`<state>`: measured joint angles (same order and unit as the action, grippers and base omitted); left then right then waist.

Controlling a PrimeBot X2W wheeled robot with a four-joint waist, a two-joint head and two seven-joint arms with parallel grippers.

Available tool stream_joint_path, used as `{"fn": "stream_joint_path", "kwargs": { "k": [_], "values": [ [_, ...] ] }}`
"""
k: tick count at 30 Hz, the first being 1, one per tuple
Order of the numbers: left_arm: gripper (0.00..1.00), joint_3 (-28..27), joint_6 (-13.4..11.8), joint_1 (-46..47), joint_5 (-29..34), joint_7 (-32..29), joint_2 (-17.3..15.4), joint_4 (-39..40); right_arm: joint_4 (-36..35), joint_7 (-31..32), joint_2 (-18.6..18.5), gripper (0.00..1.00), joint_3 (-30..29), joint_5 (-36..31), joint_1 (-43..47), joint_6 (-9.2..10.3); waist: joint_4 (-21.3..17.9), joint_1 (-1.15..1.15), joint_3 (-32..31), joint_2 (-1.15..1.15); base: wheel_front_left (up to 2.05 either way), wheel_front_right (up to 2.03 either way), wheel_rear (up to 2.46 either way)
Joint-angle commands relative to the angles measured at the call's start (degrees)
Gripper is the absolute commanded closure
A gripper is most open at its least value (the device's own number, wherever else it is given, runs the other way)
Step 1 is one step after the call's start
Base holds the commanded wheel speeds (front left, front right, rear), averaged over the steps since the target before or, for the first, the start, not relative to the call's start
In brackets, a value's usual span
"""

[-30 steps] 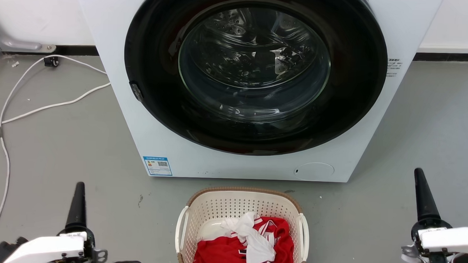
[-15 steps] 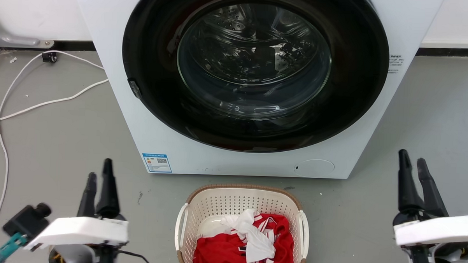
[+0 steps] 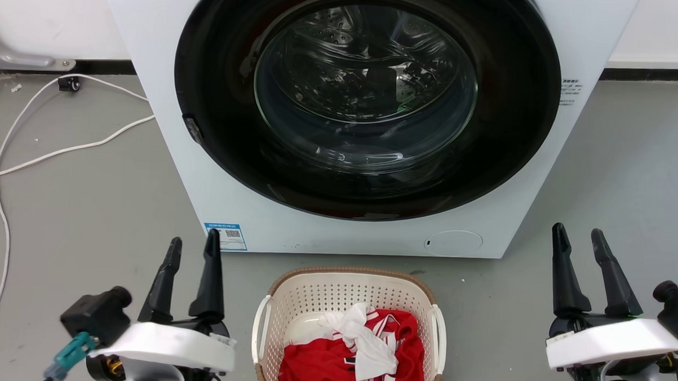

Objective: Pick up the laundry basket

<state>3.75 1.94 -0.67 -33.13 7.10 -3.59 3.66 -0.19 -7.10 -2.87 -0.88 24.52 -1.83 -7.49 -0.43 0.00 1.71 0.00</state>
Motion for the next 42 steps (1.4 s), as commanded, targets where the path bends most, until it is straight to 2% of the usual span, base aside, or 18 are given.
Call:
{"fn": "stream_joint_path", "kwargs": {
  "k": [1,15,21,28,36,42],
  "values": [
    [0.00,1.2,-0.4,0.1,2.6,0.6,-1.0,1.2,-0.7,-0.7,-0.1,0.00,0.0,-2.2,0.3,0.00,0.0,0.00,0.0,0.00,0.00,0.00,0.00],
    [0.00,10.7,-8.3,0.1,12.3,2.7,-6.2,1.0,2.6,-2.7,-0.1,0.00,0.1,-9.2,1.0,0.00,-0.2,0.00,-0.1,0.00,0.00,0.00,0.00],
    [0.00,12.9,-10.6,0.2,14.2,3.4,-7.5,0.5,3.1,-3.4,-0.1,0.00,-0.3,-10.4,0.8,0.00,-0.4,0.00,0.1,0.00,0.00,0.00,0.00],
    [0.00,15.2,-11.7,-0.2,17.1,4.4,-8.3,-0.5,4.1,-4.5,-0.1,0.00,-0.1,-13.8,1.1,0.00,-0.5,0.00,0.2,0.00,0.00,0.00,0.00],
    [0.00,15.4,-10.7,-0.7,19.7,5.3,-7.9,-1.8,4.2,-5.3,-0.1,0.00,0.5,-15.7,1.0,0.00,-0.6,0.00,0.6,0.00,0.00,0.00,0.00],
    [0.00,12.4,-9.1,-1.5,19.6,5.9,-5.6,-2.2,4.2,-6.0,0.0,0.00,0.9,-15.7,1.0,0.01,-0.5,0.00,0.9,0.00,0.00,0.00,0.00]
  ]
}}
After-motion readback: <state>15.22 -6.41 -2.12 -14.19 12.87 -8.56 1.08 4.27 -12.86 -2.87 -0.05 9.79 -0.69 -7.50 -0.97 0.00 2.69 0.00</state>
